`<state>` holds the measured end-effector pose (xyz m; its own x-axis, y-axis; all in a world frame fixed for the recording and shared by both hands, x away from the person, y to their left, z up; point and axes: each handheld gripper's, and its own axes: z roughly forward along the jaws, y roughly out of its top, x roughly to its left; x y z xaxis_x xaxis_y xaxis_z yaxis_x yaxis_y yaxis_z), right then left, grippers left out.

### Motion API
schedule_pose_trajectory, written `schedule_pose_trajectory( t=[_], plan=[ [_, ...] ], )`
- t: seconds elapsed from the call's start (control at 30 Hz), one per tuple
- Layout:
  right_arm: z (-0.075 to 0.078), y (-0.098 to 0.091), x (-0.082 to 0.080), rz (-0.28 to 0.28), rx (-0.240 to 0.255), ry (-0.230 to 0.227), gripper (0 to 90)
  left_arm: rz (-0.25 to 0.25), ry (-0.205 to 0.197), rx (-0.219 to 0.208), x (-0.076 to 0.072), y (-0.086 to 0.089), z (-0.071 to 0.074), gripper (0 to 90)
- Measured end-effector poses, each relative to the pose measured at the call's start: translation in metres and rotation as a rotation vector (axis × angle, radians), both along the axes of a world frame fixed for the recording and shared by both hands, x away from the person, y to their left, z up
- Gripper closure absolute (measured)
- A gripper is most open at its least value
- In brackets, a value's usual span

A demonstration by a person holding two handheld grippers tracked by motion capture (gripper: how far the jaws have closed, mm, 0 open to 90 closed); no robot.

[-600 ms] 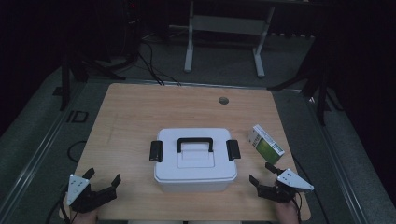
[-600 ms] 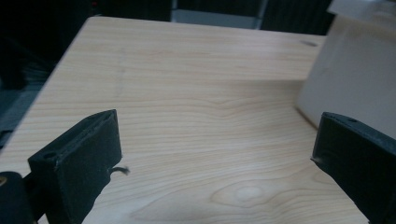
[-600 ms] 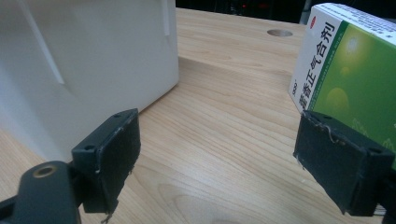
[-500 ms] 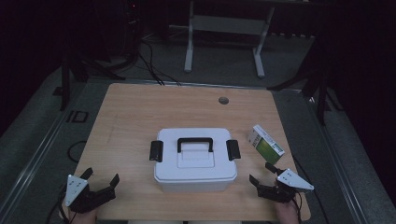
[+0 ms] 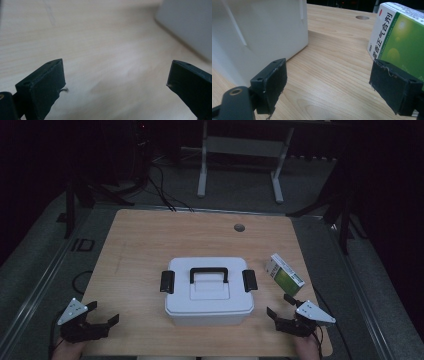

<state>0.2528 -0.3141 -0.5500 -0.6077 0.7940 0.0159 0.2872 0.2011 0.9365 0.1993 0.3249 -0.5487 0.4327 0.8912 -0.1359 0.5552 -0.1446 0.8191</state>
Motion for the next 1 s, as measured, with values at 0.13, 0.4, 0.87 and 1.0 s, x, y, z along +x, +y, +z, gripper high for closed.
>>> schedule_pose_trajectory(
  t=[0.13, 0.4, 0.87, 1.0],
  plan=[
    [0.000, 0.001, 0.000, 0.005, -0.005, 0.001, 13.9, -0.118, 0.039, 0.062, 0.003, 0.003, -0.001, 1.4],
    [0.000, 0.002, 0.000, 0.009, -0.008, 0.004, 13.9, -0.307, 0.116, 0.207, 0.008, -0.007, 0.004, 1.4],
    [0.000, 0.003, 0.001, 0.013, -0.011, 0.009, 13.9, -0.460, 0.344, 0.513, 0.015, -0.020, 0.023, 1.4],
    [0.000, 0.003, 0.001, 0.013, -0.011, 0.010, 13.9, -0.488, 0.413, 0.579, 0.019, -0.024, 0.026, 1.4]
  ],
)
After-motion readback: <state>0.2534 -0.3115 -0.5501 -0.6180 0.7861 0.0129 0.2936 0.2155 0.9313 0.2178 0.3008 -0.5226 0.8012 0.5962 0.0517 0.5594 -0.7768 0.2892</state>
